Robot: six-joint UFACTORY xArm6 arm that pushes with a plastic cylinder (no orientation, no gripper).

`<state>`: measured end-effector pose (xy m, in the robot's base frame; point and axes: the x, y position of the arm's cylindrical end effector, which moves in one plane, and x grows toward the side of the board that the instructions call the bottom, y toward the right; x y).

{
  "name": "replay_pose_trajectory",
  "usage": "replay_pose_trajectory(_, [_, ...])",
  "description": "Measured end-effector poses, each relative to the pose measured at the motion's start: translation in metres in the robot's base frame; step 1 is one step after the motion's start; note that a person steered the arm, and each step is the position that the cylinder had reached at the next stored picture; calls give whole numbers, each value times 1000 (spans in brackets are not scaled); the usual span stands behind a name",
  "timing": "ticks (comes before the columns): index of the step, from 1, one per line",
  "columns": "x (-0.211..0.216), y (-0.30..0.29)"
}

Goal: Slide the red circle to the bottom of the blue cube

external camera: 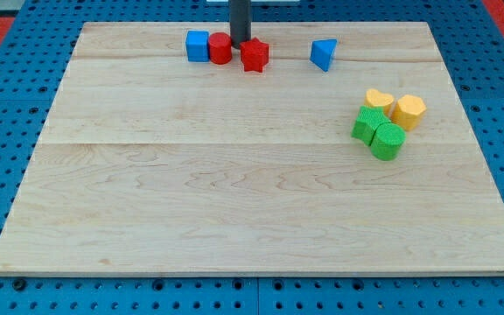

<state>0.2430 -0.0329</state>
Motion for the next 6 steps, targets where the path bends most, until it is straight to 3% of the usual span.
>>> replay_pose_trajectory(2, [-8,-106])
replay_pose_trajectory(3, [-13,-108])
replay_pose_trajectory(4, [-11,-71])
replay_pose_trajectory(6, [46,-94])
